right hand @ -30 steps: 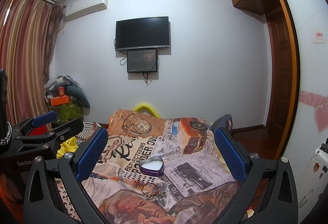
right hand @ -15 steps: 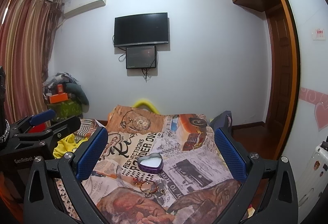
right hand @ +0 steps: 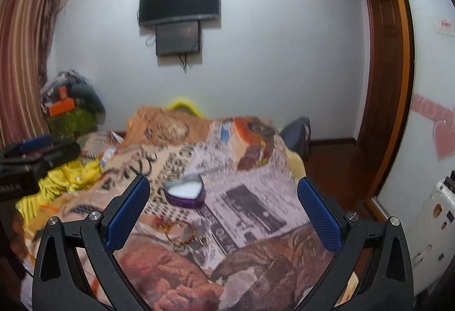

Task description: Organize jewelry

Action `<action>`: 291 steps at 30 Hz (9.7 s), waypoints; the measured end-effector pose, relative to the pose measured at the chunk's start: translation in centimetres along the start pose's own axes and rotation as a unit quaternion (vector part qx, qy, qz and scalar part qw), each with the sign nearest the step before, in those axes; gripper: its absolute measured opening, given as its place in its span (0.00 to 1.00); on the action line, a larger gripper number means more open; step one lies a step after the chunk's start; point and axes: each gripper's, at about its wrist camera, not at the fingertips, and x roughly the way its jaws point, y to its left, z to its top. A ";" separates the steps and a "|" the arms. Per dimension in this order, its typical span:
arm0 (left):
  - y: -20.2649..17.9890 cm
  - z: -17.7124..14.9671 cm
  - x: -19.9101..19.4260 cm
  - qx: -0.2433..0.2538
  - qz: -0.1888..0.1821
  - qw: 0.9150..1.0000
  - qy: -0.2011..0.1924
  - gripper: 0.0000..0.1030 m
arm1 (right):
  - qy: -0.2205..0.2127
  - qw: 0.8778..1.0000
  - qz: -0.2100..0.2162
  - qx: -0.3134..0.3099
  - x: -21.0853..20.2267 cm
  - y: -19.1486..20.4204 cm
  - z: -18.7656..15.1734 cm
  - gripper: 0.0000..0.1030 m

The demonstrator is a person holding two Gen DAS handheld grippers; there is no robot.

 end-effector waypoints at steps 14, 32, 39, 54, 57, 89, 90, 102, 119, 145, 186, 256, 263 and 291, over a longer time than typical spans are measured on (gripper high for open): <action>0.9 -4.7 10.9 0.014 -0.049 0.984 0.172 0.77 | 0.132 0.991 0.039 0.003 7.8 -1.7 -4.1 0.99; -0.2 -8.1 17.2 0.022 -0.091 0.962 0.256 0.46 | 0.209 0.973 0.096 -0.013 12.4 -0.9 -6.5 0.59; -0.3 -8.4 18.2 0.020 -0.111 0.959 0.260 0.33 | 0.217 0.968 0.127 -0.018 13.0 -0.2 -6.5 0.44; 0.6 -8.8 19.2 -0.012 -0.111 0.958 0.263 0.05 | 0.228 0.966 0.113 -0.031 14.7 0.5 -7.6 0.18; 1.0 -8.6 18.8 -0.018 -0.107 0.961 0.253 0.00 | 0.227 0.967 0.113 -0.031 14.7 0.6 -7.6 0.18; 2.1 -1.5 10.1 -0.028 -0.082 0.989 0.117 0.00 | 0.195 0.975 0.102 -0.001 12.3 0.3 -4.3 0.16; 2.1 -1.3 9.9 -0.028 -0.080 0.990 0.113 0.00 | 0.191 0.976 0.102 -0.002 12.1 0.3 -4.1 0.16; 1.6 1.5 8.7 -0.013 -0.064 0.995 0.070 0.00 | 0.143 0.984 0.106 -0.008 11.5 0.4 -1.0 0.16; 0.8 4.3 11.6 -0.010 -0.073 0.996 0.045 0.00 | 0.129 0.985 0.112 -0.012 14.1 0.3 0.8 0.16; -0.1 3.8 19.9 0.007 -0.118 0.987 0.107 0.00 | 0.172 0.973 0.146 -0.054 20.7 2.2 0.9 0.16; 1.9 -1.9 24.7 0.017 -0.084 0.973 0.215 0.03 | 0.235 0.953 0.160 -0.104 24.2 5.0 -0.7 0.16; -2.5 -9.7 15.0 0.016 -0.125 0.955 0.269 0.34 | 0.267 0.953 0.140 -0.026 13.6 1.1 -6.6 0.36; -1.3 -9.7 13.8 0.008 -0.115 0.959 0.258 0.29 | 0.256 0.951 0.169 -0.043 13.5 3.2 -6.4 0.36; 0.8 -10.0 13.5 -0.021 -0.115 0.962 0.248 0.28 | 0.268 0.941 0.176 -0.104 14.9 6.1 -6.7 0.20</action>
